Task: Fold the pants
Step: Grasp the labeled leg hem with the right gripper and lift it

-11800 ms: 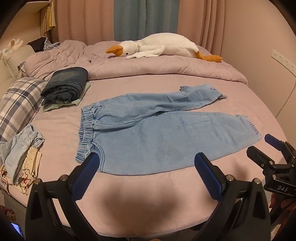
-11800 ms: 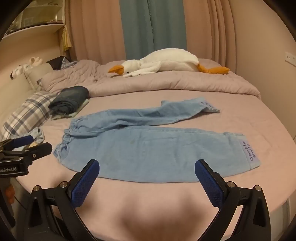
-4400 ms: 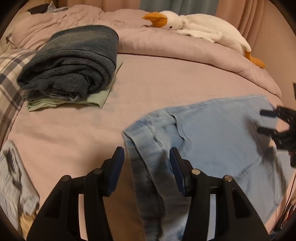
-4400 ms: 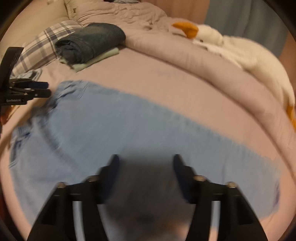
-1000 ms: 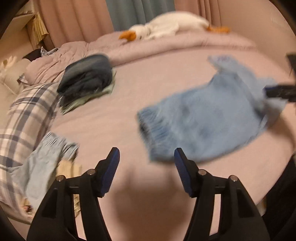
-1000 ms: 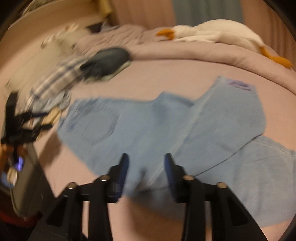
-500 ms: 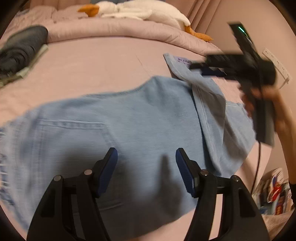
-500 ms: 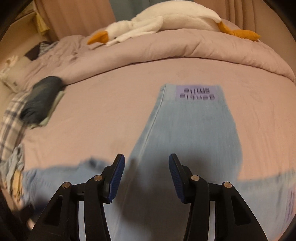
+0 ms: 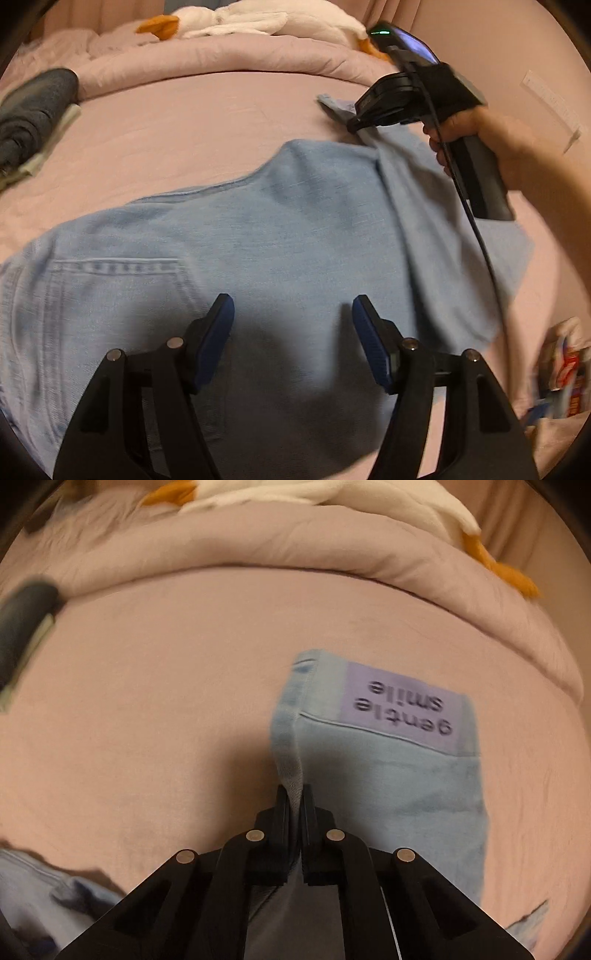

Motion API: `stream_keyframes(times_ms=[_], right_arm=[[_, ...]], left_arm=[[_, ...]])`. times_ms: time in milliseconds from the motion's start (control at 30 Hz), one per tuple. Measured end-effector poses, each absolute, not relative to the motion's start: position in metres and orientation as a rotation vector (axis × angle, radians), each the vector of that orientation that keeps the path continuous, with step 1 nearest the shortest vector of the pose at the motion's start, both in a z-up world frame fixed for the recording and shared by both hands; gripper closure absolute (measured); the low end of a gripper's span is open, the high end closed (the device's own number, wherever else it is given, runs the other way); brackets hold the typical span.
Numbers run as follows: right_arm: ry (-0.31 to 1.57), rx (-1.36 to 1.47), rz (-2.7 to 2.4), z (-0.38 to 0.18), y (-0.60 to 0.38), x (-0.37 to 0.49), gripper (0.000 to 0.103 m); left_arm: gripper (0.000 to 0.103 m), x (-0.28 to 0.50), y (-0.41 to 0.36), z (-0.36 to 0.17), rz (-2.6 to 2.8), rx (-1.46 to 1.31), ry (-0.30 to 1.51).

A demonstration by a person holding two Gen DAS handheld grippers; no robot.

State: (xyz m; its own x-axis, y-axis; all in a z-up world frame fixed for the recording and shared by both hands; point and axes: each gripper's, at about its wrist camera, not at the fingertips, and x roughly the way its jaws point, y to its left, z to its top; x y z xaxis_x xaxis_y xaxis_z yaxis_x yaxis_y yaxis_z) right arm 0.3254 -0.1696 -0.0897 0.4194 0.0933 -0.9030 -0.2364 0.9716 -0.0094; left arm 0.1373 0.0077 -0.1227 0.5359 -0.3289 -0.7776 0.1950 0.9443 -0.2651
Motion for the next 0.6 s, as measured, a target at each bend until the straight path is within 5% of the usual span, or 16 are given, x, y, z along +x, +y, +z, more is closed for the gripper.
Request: stream_keyframes(times_ms=[200,433,467,567,600], right_arm=[[0.998,0.19,0.292,-0.045,-0.244,0.292,0.099],[0.791,0.472,0.284,0.002,-0.323,0.228,0.099],[0.752,0.503,0.271,0.005,-0.335,0.213,0.099],[0.656,0.583,0.2,0.002,-0.374,0.152,0.099],[0.642,0.601,0.165,-0.004,-0.383,0.136,0.099]], left_arm=[[0.036,0.14,-0.01,-0.092,-0.534,-0.345,0.867],[0.038,0.145,-0.1,-0.101,-0.591,-0.062,0.963],[0.045,0.141,-0.112,-0.105,-0.582,0.009,0.962],[0.085,0.132,-0.13,-0.115,-0.548,0.151,0.954],[0.09,0.128,-0.133,-0.115,-0.519,0.191,0.925]])
